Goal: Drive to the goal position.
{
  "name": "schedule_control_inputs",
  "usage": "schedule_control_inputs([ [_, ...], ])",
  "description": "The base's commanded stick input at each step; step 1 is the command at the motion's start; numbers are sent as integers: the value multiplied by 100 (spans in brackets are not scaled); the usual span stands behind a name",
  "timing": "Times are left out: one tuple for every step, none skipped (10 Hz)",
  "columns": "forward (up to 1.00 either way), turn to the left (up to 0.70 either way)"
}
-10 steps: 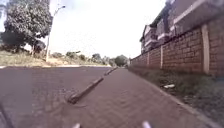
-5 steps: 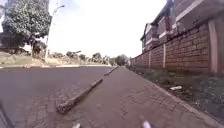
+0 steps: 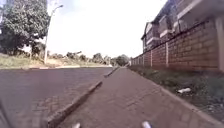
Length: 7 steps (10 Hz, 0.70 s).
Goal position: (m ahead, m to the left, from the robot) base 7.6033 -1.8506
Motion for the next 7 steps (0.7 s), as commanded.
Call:
schedule_control_inputs([
  [70,0],
  [70,0],
  [70,0],
  [70,0],
  [70,0],
  [70,0],
  [70,0],
])
